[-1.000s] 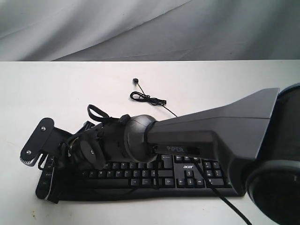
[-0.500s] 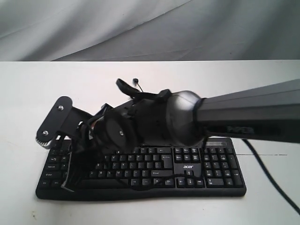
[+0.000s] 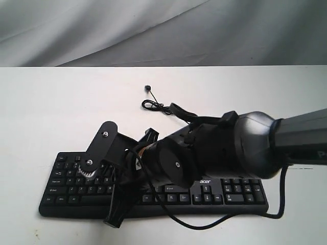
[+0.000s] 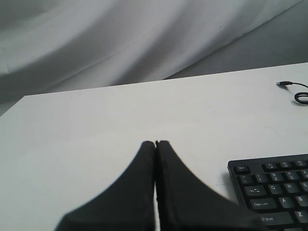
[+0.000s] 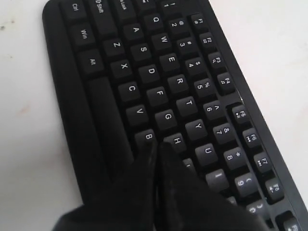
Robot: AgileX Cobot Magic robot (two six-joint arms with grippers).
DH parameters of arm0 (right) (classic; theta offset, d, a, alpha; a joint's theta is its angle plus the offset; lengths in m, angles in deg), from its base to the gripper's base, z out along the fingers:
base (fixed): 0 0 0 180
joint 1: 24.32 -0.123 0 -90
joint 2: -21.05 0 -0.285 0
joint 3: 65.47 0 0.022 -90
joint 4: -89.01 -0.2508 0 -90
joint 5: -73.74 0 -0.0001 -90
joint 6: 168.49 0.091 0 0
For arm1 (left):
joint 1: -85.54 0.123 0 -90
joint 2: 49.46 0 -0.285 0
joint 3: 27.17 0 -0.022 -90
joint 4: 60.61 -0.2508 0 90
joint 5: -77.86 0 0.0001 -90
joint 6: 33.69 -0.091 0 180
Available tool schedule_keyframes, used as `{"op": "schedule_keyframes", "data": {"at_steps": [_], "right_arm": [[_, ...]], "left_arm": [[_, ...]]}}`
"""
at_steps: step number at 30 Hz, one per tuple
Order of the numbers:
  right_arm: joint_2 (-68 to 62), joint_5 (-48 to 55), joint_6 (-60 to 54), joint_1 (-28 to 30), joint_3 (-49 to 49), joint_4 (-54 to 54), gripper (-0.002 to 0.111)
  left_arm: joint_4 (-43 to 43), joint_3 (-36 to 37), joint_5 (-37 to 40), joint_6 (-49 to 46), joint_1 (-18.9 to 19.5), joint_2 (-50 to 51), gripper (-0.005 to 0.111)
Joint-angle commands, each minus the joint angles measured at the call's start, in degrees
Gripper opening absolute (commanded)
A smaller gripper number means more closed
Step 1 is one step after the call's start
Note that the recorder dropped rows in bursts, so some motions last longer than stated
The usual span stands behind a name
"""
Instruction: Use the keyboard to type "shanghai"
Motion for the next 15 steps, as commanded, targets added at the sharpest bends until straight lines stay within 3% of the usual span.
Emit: {"op": "schedule_keyframes", "data": {"at_steps": [1, 15], "right_arm": [[0.3, -3.0, 0.2, 0.3, -0.3, -0.5, 0.0], [-3.4, -4.9, 0.4, 0.3, -0.3, -0.6, 0.0]], "left_arm": [[0.1, 0.3, -0.6, 0.3, -0.4, -0.2, 0.0], [0.1, 0.3, -0.6, 0.3, -0.4, -0.2, 0.0]]}}
